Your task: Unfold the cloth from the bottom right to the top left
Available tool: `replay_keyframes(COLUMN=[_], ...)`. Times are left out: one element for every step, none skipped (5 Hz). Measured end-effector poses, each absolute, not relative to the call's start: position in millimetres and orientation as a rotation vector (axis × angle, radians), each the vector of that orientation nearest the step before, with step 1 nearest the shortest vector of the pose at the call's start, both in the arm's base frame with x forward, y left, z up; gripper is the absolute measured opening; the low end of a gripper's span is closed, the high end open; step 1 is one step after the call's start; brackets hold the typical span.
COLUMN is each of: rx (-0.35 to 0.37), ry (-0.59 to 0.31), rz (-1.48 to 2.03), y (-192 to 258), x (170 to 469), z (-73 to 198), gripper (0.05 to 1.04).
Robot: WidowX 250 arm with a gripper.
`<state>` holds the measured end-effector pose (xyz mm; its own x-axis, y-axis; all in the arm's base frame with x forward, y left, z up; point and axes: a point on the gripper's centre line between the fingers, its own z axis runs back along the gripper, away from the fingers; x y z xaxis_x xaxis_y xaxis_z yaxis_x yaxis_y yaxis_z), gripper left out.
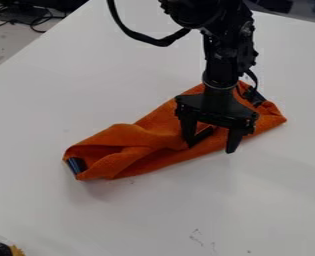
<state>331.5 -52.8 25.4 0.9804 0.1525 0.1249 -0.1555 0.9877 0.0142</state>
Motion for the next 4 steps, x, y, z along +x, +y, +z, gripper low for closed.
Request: replay_keyframes(rx=[0.071,0.086,0.042,0.008], ry=[-0.117,-0.119,-0.147,-0.138], rz=[0.158,0.151,0.172,0.18], y=[-46.1,-43.9,-39.9,-37.1], x=[333.3,333.9,339.8,340.7], z=[31.0,31.9,31.1,19.5], gripper=[1.001,0.993,0.945,0.662])
